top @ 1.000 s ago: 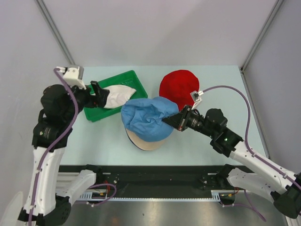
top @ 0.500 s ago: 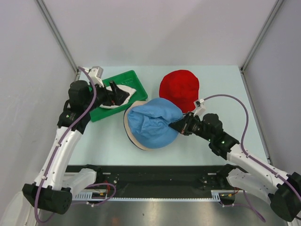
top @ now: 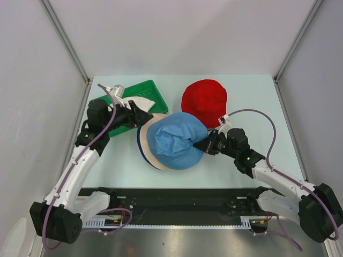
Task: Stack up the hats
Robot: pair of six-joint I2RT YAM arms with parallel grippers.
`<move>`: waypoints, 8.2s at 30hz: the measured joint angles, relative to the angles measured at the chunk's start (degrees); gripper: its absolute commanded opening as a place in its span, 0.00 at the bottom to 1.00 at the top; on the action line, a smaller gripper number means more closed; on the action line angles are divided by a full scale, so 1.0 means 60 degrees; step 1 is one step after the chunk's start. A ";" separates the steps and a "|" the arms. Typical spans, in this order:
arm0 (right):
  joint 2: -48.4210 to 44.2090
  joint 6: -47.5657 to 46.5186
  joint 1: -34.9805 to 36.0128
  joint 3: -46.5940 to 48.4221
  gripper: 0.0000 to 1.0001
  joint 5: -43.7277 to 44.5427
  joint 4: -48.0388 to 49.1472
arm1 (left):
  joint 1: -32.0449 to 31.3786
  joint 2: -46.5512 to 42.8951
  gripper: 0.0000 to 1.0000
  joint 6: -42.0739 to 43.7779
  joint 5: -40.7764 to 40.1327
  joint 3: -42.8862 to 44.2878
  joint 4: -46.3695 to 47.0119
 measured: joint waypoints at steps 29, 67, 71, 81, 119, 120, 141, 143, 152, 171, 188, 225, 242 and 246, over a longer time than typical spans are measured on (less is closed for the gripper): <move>0.0095 -0.0106 -0.0036 0.0000 0.00 0.0080 0.0106 | 0.0018 0.0040 0.53 -0.0914 0.2193 -0.1745 0.1075; -0.0874 -0.0863 0.0474 0.0204 0.61 0.0477 -0.1115 | 0.0630 -0.0430 0.00 -0.1239 0.2849 -0.1545 0.0958; -0.0874 -0.0889 0.0579 0.0204 0.60 0.0477 -0.1096 | 0.0812 -0.0481 0.00 -0.1235 0.2838 -0.1512 0.0783; -0.0878 -0.0936 0.0616 0.0178 0.42 0.0834 -0.1330 | 0.1224 -0.0521 0.00 -0.0954 0.2503 -0.1464 0.0270; 0.3566 -0.1195 0.2681 0.0951 0.10 0.2007 0.1821 | 0.0787 0.1184 0.00 0.0455 -0.0696 -0.1104 -0.0423; 0.3727 -0.1195 0.2736 0.1013 0.12 0.2033 0.1931 | 0.0732 0.1260 0.00 0.0452 -0.0780 -0.1093 -0.0372; -0.0838 -0.2896 0.2758 0.1071 0.81 0.3810 -0.3140 | 0.0036 0.3876 0.00 0.1111 -0.0772 0.0033 0.1891; -0.1504 -0.3289 0.2623 0.1366 0.82 0.3745 -0.3781 | 0.0033 0.4025 0.00 0.1297 -0.0721 0.0091 0.2102; -0.0601 -0.4291 0.0892 0.2524 0.81 0.2506 -0.3169 | -0.0007 0.4040 0.00 0.1861 -0.0459 0.0095 0.2364; 0.2437 -0.3796 -0.0015 0.2510 0.53 -0.0415 0.0758 | -0.0011 0.3982 0.00 0.1953 -0.0375 0.0095 0.2375; 0.2779 -0.3089 -0.0025 0.2313 0.00 -0.0160 0.1202 | -0.0040 0.1931 0.96 0.1464 -0.2965 0.1453 -0.0058; 0.3388 -0.2597 0.0302 0.2310 0.00 0.0798 0.1166 | -0.0007 -0.3180 0.68 -0.0707 -0.1632 -0.4579 0.1395; 0.3446 -0.2597 0.0444 0.2390 0.00 0.1016 0.0987 | 0.0146 -0.3308 0.03 -0.1632 -0.1428 -0.5734 0.3038; 0.3585 -0.2601 0.0590 0.2550 0.00 0.1249 0.0914 | 0.0149 -0.3147 0.00 -0.1690 -0.1756 -0.5734 0.3115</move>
